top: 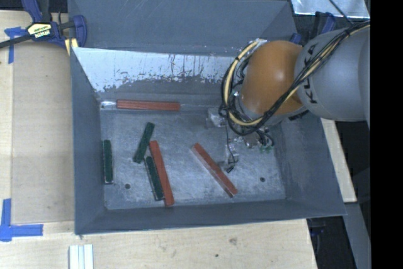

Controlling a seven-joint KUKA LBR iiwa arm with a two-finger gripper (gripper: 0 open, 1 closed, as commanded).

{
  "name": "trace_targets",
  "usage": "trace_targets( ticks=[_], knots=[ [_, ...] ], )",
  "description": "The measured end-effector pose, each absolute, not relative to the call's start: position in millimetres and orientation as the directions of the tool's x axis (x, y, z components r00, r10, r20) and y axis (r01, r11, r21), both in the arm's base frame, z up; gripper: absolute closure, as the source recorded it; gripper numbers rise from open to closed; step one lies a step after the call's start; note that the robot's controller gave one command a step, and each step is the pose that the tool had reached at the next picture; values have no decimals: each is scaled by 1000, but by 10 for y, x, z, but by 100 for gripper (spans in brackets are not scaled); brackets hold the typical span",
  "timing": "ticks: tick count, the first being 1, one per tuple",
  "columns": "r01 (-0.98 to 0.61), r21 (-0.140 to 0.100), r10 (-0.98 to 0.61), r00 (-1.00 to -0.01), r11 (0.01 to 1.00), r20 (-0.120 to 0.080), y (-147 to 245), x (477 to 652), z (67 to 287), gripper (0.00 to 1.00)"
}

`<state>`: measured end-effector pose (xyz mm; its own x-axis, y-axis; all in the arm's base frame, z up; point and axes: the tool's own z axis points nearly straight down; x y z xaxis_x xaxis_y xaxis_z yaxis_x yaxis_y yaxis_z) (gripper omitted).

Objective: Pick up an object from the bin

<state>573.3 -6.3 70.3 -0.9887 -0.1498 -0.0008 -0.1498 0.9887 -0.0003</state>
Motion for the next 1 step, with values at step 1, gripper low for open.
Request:
trace_targets(
  ticks=[1],
  knots=[
    [18, 2, 18, -1000, 1000, -8, 352, 5668, 1184, 0]
  ],
)
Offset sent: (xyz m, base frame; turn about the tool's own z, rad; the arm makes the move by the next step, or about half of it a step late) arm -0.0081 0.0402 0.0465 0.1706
